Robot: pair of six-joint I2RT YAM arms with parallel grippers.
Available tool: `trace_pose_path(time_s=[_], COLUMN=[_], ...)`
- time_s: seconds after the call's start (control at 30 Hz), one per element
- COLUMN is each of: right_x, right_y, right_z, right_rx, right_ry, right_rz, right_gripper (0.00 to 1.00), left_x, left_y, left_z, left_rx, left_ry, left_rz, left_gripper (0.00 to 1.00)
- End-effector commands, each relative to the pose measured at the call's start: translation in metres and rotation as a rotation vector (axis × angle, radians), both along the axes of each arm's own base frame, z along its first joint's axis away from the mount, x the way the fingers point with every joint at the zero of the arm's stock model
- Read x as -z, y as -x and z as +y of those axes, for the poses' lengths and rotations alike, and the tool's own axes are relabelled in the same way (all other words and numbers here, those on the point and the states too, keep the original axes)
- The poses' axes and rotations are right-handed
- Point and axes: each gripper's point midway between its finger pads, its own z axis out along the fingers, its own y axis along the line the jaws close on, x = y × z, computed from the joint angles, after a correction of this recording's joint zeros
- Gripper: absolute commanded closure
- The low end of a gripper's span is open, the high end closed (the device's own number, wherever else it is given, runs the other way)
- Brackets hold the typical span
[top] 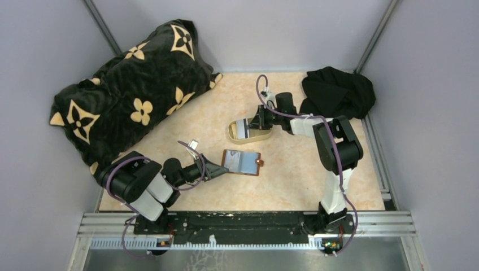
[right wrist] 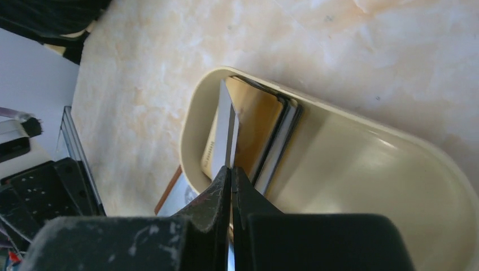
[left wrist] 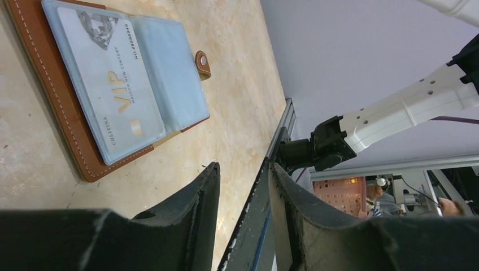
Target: Take the credit cards out of the card holder
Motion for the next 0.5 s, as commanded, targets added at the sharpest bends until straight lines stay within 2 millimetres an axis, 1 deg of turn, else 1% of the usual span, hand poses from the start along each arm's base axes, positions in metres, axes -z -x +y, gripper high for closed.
trace_pose_path(time_s=[0.0,0.3,0.47], right_x=[-0.016,-0.001,0.011], right_y=[-0.008,-0.005,-0.002], right_z=[0.009,0.009,0.010], right_rx=[-0.066,-0.079,-0.089], right_ry=[-0.030,-0.026,-0.019], right_rz=[-0.064,-0.022,0.017], right_gripper=[1.00,1.00,1.00], left_x=[-0.038,-0.035,-0.035], left_y=[0.003,0.005,0.004], left_z=[0.004,0.004,0.002], left_rx=[-0.004,0.007,0.011], left_ry=[0.084,0.077,0.086], left_rz=[-0.205,-0.205,-0.199], left_gripper=[0.57,0.57,0.57])
